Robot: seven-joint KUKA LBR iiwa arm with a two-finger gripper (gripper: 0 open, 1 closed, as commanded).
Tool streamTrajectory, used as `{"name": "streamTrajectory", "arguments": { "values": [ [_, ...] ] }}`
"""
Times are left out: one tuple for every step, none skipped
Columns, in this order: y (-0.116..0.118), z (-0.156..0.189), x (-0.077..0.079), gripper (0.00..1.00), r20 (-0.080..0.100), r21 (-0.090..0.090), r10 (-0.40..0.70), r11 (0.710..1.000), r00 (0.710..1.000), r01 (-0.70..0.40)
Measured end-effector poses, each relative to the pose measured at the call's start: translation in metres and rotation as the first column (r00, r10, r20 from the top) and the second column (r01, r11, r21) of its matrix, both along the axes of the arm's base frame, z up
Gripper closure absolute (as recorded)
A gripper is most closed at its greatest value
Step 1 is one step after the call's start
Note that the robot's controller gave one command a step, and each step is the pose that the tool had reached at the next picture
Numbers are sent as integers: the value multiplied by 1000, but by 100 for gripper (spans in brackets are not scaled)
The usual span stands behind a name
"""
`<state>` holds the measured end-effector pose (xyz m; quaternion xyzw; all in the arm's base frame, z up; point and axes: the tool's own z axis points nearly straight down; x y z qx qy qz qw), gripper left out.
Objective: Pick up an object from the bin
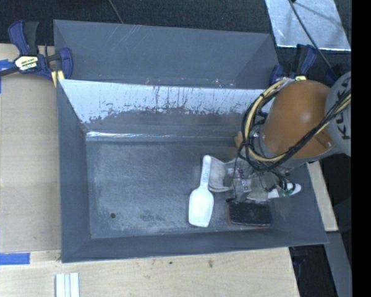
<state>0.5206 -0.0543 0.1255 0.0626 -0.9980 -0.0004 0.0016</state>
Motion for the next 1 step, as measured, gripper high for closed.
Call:
{"name": "streamTrajectory", "arguments": {
  "values": [
    [28, 110, 8, 100, 6, 0, 29, 1000, 1000, -29]
  ]
}}
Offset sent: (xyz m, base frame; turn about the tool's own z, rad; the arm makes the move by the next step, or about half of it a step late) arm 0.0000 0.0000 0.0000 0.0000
